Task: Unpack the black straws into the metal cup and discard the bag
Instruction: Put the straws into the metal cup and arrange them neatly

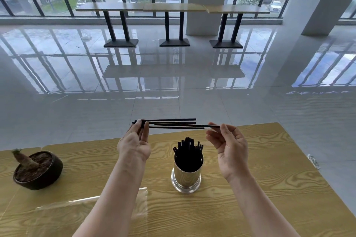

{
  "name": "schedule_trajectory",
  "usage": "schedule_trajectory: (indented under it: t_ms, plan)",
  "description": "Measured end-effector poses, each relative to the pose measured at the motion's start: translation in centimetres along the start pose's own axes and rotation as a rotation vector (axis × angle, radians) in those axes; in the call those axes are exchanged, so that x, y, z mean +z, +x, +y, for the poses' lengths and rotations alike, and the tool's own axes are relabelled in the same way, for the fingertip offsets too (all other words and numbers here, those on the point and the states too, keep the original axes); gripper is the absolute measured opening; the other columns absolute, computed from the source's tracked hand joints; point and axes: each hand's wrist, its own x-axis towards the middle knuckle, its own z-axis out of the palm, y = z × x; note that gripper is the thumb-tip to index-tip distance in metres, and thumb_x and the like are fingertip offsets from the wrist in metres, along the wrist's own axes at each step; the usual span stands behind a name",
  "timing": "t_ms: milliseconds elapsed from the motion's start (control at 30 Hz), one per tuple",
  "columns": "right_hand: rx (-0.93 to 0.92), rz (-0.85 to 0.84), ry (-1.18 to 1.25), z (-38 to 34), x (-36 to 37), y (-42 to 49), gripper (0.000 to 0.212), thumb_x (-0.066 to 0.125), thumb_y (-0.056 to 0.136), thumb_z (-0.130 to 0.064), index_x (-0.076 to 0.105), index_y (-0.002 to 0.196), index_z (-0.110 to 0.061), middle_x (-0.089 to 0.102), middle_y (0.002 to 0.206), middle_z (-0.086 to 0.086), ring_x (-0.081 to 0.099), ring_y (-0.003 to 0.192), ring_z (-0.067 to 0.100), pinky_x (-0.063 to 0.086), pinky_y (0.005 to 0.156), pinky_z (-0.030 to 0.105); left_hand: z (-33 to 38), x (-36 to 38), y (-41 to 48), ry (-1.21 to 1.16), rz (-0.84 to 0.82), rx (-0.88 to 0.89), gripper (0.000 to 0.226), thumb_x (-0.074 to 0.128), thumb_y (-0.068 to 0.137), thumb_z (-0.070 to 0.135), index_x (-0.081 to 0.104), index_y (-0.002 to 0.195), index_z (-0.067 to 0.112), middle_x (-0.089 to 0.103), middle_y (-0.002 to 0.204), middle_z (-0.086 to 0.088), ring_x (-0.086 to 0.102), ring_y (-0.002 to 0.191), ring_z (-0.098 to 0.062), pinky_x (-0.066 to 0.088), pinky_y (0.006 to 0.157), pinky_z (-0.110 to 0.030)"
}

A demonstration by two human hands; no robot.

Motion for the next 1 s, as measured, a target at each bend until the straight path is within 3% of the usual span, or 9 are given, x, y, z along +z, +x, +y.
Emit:
schedule_trajectory:
  t_ms: [133, 233, 333, 533, 867, 1000]
  plan:
    - [-0.017, 0.117, 0.085, -1.5, -1.4, 0.9, 0.006, 0.059, 0.1, -0.009, 0.064, 0.098, -0.007, 0.075, 0.097, 0.025, 0.076, 0.083, 0.032, 0.063, 0.068, 0.032, 0.3, -0.1, 0.3, -0.007, 0.007, 0.042, 0.012, 0.076, 0.08, -0.006, 0.068, 0.09, -0.004, 0.074, 0.074, -0.014, 0.075, 0.058, -0.021, 0.059, 0.053, -0.022]
    - [-0.123, 0.185, -0.021, -2.6, -2.3, 1.7, 0.003, 0.064, 0.097, -0.009, 0.066, 0.096, -0.008, 0.076, 0.089, 0.017, 0.075, 0.077, 0.028, 0.062, 0.065, 0.031, 0.4, 0.0, 0.3, -0.013, 0.003, 0.07, 0.017, 0.076, 0.08, -0.007, 0.068, 0.094, -0.003, 0.075, 0.064, -0.012, 0.075, 0.059, -0.022, 0.059, 0.053, -0.023]
    - [-0.18, 0.128, -0.203, -2.4, -2.4, 1.6, 0.007, 0.073, 0.089, -0.011, 0.07, 0.094, -0.009, 0.075, 0.086, 0.014, 0.074, 0.074, 0.027, 0.062, 0.065, 0.032, 0.3, 0.3, 0.3, -0.021, 0.005, 0.065, 0.02, 0.076, 0.08, -0.006, 0.068, 0.099, -0.004, 0.075, 0.071, -0.014, 0.075, 0.059, -0.021, 0.059, 0.053, -0.023]
    - [-0.074, -0.014, -0.345, 0.4, -1.3, 0.4, 0.026, 0.077, 0.076, -0.014, 0.075, 0.102, -0.008, 0.077, 0.088, 0.018, 0.076, 0.076, 0.03, 0.064, 0.066, 0.034, -1.2, 0.9, -0.7, -0.017, -0.026, -0.021, 0.019, 0.074, 0.083, -0.004, 0.067, 0.101, -0.003, 0.072, 0.093, -0.015, 0.075, 0.063, -0.021, 0.059, 0.054, -0.022]
    - [-0.066, -0.055, -0.196, 1.0, 0.7, 0.6, 0.021, 0.078, 0.075, -0.008, 0.08, 0.095, -0.007, 0.078, 0.082, 0.016, 0.075, 0.07, 0.022, 0.062, 0.065, 0.032, -2.4, 0.2, -1.2, -0.018, 0.04, -0.032, 0.03, 0.074, 0.082, -0.007, 0.066, 0.111, -0.007, 0.071, 0.097, -0.018, 0.073, 0.072, -0.024, 0.059, 0.053, -0.022]
    - [-0.071, -0.055, -0.197, 0.7, 0.0, 0.8, 0.014, 0.076, 0.078, -0.007, 0.081, 0.091, -0.01, 0.079, 0.085, 0.014, 0.075, 0.071, 0.023, 0.062, 0.066, 0.032, -2.1, -0.2, -0.9, 0.0, 0.022, -0.039, 0.025, 0.074, 0.082, -0.006, 0.067, 0.106, -0.004, 0.071, 0.095, -0.017, 0.073, 0.07, -0.023, 0.059, 0.053, -0.022]
